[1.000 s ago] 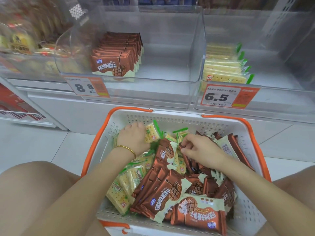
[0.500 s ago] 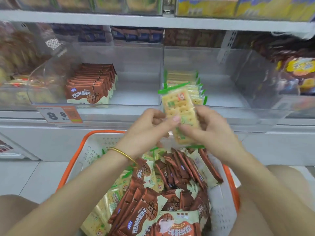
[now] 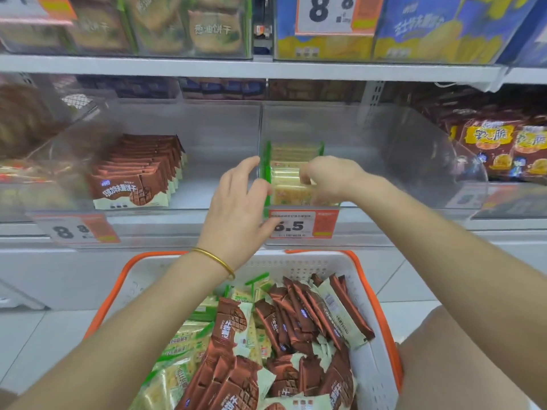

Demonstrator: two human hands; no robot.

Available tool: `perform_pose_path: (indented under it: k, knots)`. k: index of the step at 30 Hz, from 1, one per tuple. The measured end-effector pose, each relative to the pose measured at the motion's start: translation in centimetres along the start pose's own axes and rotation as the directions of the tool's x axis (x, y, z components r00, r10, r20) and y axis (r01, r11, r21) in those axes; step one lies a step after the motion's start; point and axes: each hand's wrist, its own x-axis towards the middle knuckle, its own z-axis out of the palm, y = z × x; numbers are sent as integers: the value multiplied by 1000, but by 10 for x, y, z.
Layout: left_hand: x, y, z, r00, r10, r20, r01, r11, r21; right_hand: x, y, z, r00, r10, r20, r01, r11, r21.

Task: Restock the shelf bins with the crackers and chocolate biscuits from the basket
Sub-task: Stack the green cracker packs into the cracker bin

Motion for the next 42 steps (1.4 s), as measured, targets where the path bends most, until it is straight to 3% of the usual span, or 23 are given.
perform_pose_path:
  k: [5, 11, 17, 22, 28, 42]
  knots:
    - [-3, 0, 6, 1000, -4, 11, 4, 999, -44, 7, -14, 9, 995, 74, -65, -81, 991, -107]
    - [-6, 2, 8, 1000, -2, 6, 2, 997, -72, 10, -15, 13, 989, 150, -12, -149, 972, -180]
    - [-10, 0, 6, 1000, 4, -3, -4, 999, -43, 7, -10, 11, 988, 155, 12, -152, 979, -137]
    - [-21, -4, 3, 995, 5, -102, -12, 998, -68, 4, -5, 7, 986, 168, 19, -167, 985, -50]
    - [-52, -18, 2, 963, 54, -264, -75, 995, -69, 1, -1, 4, 979, 168, -112, -169, 986, -3]
    - [-69, -28, 13, 966, 71, -250, -84, 996, -42, -1, 2, 13, 964, 229, -136, -219, 972, 82]
